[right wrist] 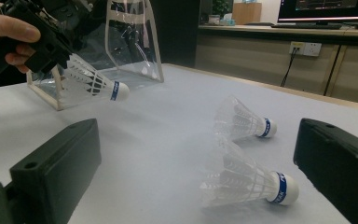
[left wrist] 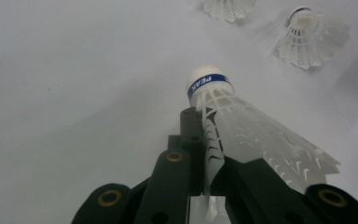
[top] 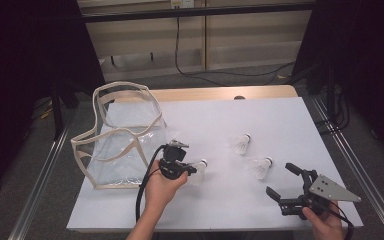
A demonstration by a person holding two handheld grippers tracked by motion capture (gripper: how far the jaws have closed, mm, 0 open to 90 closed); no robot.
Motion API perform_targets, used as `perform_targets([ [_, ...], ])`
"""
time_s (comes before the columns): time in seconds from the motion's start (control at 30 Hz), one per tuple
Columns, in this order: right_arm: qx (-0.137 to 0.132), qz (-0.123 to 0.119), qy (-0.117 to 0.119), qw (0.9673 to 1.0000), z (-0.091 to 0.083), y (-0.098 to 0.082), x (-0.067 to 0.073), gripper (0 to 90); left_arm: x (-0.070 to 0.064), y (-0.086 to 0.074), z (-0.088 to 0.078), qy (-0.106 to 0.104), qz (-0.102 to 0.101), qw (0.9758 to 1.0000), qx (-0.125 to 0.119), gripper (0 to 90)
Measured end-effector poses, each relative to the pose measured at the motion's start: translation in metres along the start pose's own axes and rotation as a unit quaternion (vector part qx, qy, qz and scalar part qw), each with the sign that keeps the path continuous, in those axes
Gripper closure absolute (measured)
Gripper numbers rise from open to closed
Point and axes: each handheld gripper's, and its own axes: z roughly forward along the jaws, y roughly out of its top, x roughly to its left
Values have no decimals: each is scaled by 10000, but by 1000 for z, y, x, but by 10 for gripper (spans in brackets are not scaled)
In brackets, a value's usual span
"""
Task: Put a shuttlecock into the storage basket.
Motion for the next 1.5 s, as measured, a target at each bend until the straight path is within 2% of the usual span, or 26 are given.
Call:
perform_targets([
  [0.27, 0, -4, 19, 10000, 0, 0, 0, 4, -4, 13, -10, -38, 164, 9998, 114, 896],
  [0.43, 0, 31, 25, 10000, 0, 0, -1, 4, -5, 20, -17, -113, 162, 9997, 131, 896],
  [0.5, 2, 26, 13, 10000, 0, 0, 0, 4, -6, 23, -19, -53, 175, 9997, 153, 896],
  [0.83, -9, 29, 29, 10000, 0, 0, 0, 4, -9, 37, -27, -151, 221, 9993, 250, 896],
  [0.93, -9, 13, 30, 10000, 0, 0, -1, 4, -10, 41, -28, -122, 279, 9991, 299, 896],
  [1.5, -15, 9, 19, 10000, 0, 0, -1, 4, -14, 61, -41, -164, 339, 9986, 375, 895],
])
